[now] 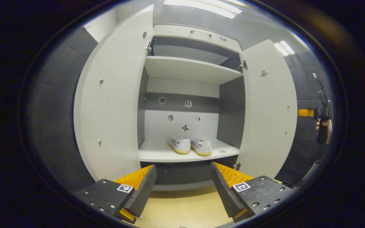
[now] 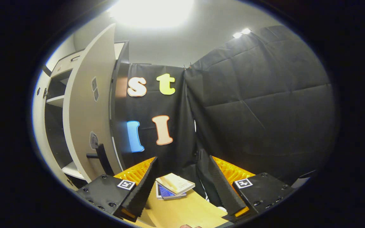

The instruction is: Grab one shoe with the right hand and put it into the shoe cabinet, grab the other shoe with the left hand and put it into the shoe cabinet; then close the right door with the right hand and the left door with the left hand.

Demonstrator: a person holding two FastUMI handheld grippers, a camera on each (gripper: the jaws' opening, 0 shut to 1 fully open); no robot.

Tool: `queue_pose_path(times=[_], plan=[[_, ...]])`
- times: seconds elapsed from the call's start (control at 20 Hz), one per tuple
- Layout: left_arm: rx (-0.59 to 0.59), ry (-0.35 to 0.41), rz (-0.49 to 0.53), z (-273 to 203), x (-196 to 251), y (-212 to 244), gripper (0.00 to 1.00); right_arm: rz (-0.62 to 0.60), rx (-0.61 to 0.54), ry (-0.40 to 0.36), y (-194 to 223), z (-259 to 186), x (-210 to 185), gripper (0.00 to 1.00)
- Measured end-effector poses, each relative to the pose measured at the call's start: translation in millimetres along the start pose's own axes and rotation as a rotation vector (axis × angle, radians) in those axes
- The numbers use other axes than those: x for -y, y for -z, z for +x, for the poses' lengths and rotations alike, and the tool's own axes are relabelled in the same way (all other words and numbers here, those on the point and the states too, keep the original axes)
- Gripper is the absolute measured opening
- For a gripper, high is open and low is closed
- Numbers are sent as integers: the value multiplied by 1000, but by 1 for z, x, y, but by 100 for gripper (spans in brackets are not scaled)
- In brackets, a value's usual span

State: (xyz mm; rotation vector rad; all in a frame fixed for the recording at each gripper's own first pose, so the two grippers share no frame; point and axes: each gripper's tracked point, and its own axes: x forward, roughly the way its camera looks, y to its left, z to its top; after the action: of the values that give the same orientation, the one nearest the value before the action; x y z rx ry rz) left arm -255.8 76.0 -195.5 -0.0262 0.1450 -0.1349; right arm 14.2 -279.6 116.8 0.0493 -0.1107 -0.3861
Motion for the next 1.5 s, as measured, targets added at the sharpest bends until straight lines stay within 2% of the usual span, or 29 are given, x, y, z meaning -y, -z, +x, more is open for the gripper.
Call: queue_pose_path(times=[0.1, 0.15, 0.2, 0.25, 0.35, 0.55, 0.8, 0.9, 1.1, 1.5], plan=[[-26, 11, -6, -9, 5, 8, 98, -9, -22, -67, 6, 7, -22, 98], [-21, 6, -6, -12, 4, 7, 96, -4, -30, -97, 7, 8, -30, 93], [-10, 1, -7, -14, 3, 4, 96, 0, -33, -118, 5, 9, -36, 93], [-6, 4, -9, -17, 4, 4, 98, 1, -34, -132, 4, 11, -39, 98], [-6, -6, -10, -24, 2, 6, 98, -1, -45, -152, 6, 13, -47, 98], [8, -27, -9, -33, -3, 5, 96, 22, -47, -138, 8, 11, -50, 98], [7, -40, -24, -39, -7, 11, 98, 33, -51, -121, 9, 2, -60, 98], [8, -57, -38, -39, -11, 12, 97, 22, -54, -139, 8, -1, -71, 98], [20, -74, -49, -41, -17, 9, 97, 30, -72, -219, 11, -11, -107, 98], [29, -159, -31, -61, -39, 7, 97, 62, -105, -434, 24, -16, -214, 98]])
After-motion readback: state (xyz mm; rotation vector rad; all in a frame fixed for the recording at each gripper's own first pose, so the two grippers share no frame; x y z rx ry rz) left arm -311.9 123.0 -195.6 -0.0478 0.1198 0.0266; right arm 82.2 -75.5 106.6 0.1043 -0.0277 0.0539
